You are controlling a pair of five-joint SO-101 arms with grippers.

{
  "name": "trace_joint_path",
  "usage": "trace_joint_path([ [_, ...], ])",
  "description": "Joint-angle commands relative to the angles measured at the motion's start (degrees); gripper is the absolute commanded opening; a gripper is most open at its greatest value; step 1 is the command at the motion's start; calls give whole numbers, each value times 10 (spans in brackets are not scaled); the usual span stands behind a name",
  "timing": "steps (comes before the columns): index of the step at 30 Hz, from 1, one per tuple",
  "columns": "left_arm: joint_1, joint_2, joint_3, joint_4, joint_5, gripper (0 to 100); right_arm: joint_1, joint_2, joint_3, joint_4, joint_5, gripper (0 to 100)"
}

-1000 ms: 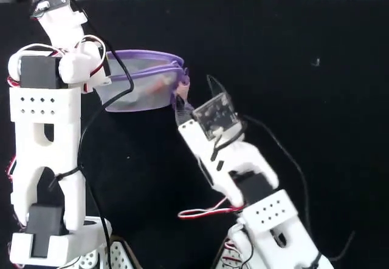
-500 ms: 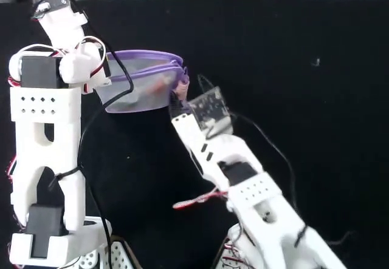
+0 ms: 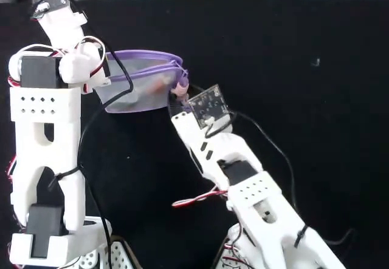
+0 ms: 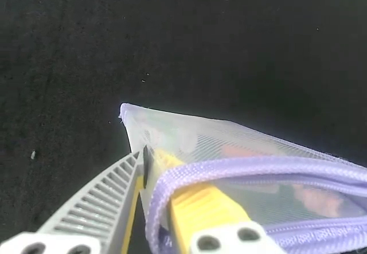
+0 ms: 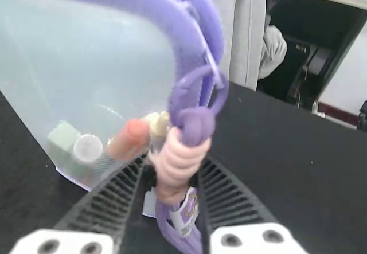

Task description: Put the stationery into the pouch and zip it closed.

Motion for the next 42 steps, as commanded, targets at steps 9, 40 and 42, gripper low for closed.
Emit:
trace_joint_path([
  [9,-3,-11,-3,-15,1,29,-4,-30,0,-16,-4,188],
  [40,-2,-11,-31,-11,-3,180,28,-31,-105,140,-4,11],
  [42,-2,-11,-44,-10,-3,249,28,-31,-137,182,-4,11],
])
